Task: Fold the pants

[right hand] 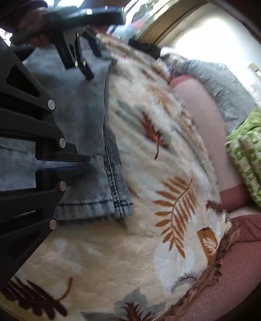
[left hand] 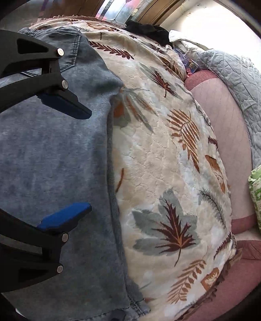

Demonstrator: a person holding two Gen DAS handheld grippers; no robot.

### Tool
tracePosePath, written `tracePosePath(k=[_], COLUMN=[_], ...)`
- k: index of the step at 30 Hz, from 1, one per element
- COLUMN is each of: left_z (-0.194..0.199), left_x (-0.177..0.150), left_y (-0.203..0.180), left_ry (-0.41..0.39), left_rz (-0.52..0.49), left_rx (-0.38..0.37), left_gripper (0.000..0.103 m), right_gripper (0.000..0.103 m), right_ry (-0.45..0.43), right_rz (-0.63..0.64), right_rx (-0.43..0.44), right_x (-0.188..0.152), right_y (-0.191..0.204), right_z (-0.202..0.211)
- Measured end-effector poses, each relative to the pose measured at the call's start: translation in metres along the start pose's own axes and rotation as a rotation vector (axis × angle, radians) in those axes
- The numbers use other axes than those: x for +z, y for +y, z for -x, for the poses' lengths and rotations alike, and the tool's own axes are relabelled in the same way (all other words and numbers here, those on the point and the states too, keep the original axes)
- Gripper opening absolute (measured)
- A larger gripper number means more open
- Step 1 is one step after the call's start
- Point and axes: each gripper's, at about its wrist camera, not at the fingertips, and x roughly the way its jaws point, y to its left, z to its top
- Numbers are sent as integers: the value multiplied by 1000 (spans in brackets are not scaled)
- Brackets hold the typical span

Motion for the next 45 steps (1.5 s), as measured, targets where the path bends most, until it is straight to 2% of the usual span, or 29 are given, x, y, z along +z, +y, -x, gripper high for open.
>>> tracePosePath(k=[2,4,7,11,12,13,15,17,19,20,25,30,33,35,37,38,40,42,45], left_z=[-11,-12,-18,-20,-16,-9,11,28,43,50,62,56,41,30,26,27,31,36,44], left_x=[6,11,18,29,27,25,15,4,-7,-15,-50,-72,-75,-76,-77,-78,-79,-80,-80], left_y=[0,1,-4,-2,0,3,9,12,15,16,19,37,42,42,46,48,52,63,88], left_ry=[20,0,-19,4,14,3,-57,-81,-94,-105,-97,-49,4,37,54,52,43,29,12], left_rz=[16,33,-3,14,18,24,21,11,5,0,-40,9,26,29,51,57,56,70,117], left_rx=[-4,-9,26,29,30,27,7,-18,-72,-91,-109,-105,-78,-66,-84,-92,-93,-85,-79], left_gripper=[87,87,87,87,87,87,87,87,87,87,87,87,87,87,87,87,87,87,87], right_gripper=[5,4,0,1,6,6,6,19,76,79,79,76,70,65,34,29,21,17,17], right_ry=[-16,-2,7,-46,-54,-68,-127,-179,-178,-170,-135,-61,4,8,30,49,59,27,-29], right_rz=[-11,-6,-28,-17,-21,-45,-70,-78,-131,-163,-219,-266,-256,-263,-251,-236,-210,-185,-146], right_rx=[-12,-55,-61,-90,-70,-36,24,26,45,58,160,217,206,191,188,169,165,191,234], right_x=[9,14,24,34,34,34,33,28,16,8,-20,-30,-29,-25,-22,-22,-20,-17,-12], right_y=[-1,-1,-7,-7,-7,-10,-16,-24,-38,-47,-71,-82,-74,-69,-62,-57,-44,-31,-5], right_z=[-3,-11,-15,-14,-11,-3,19,42,55,60,73,61,44,37,29,25,21,27,44])
